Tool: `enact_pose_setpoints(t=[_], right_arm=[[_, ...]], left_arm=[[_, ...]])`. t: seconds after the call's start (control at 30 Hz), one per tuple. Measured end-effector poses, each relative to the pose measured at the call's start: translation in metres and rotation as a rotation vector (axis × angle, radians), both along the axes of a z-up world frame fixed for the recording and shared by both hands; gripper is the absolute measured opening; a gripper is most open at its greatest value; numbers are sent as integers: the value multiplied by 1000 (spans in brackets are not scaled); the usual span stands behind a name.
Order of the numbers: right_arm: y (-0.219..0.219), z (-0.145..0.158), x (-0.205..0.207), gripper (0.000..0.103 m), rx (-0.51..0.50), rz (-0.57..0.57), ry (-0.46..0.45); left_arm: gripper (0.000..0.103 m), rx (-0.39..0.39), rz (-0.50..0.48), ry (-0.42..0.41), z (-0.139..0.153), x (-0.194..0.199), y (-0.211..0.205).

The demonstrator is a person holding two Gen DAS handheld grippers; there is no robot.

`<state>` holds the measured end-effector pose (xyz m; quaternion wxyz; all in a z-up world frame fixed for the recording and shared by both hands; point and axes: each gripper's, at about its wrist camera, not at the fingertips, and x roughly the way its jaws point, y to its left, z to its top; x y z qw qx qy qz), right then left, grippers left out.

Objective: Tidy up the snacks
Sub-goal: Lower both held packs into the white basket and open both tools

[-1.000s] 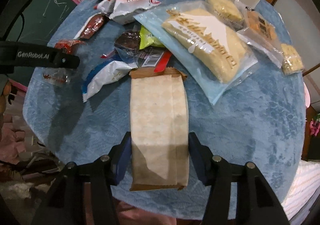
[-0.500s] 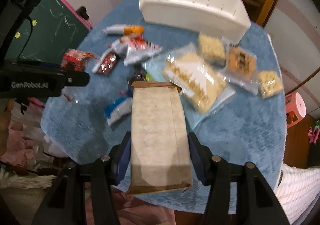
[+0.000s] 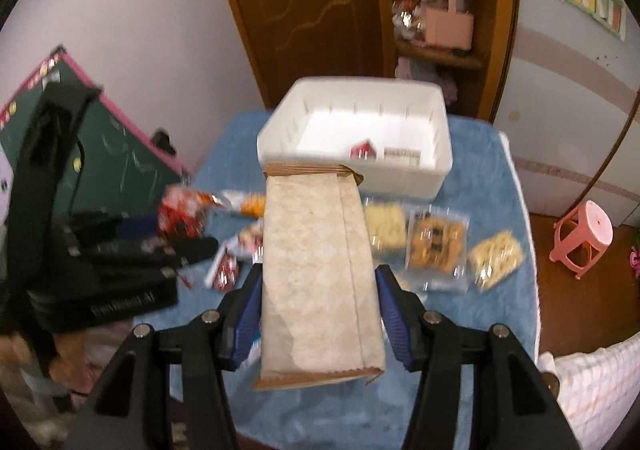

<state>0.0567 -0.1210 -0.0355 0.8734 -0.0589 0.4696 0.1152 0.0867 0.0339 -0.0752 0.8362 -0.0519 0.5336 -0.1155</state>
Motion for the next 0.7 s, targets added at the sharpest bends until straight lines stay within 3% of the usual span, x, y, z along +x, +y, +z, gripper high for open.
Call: enact_pose_setpoints(t=[0.17,0.7], right_arm=[[-4,27,21,55,27,-5,-77],[-21,50,106,55,45,-45,-134]], left_arm=[[56,3,-4,-67,24,20,-9],[56,33,37,-176,58,103,-31]])
